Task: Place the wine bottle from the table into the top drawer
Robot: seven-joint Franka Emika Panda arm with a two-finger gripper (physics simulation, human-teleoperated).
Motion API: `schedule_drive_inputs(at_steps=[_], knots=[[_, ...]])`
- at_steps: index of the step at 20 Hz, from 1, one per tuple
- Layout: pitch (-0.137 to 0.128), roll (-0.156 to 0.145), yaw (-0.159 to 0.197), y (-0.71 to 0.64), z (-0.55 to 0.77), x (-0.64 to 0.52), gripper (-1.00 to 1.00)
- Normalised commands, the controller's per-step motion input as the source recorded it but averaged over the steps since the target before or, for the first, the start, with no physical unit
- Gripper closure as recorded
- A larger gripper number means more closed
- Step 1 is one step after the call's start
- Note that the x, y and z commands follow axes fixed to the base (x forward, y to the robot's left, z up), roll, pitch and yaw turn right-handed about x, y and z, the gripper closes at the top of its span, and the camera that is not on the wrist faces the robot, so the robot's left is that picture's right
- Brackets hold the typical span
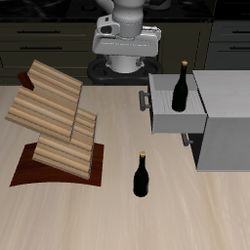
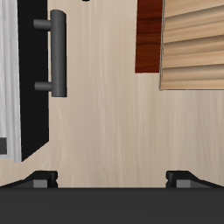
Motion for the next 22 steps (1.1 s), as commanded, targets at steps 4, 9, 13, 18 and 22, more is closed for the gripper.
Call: schedule_drive_inputs(at_steps=[4,9,13,18,22], knots=[[0.003,0.008,-0.024,-0.23,0.31,0.4,-1.0],[-0.044,0.024,0.059,-0.13,0.22,0.37,-1.0],[-0.025,-0.023,0.014,-0.11,0.17,0.32,-1.0],[-0.004,0.012,0.035,0.0,0.12,0.52,-1.0],[-0.012,-0.031,-0.021,-0.03,0.11,0.37,-1.0]])
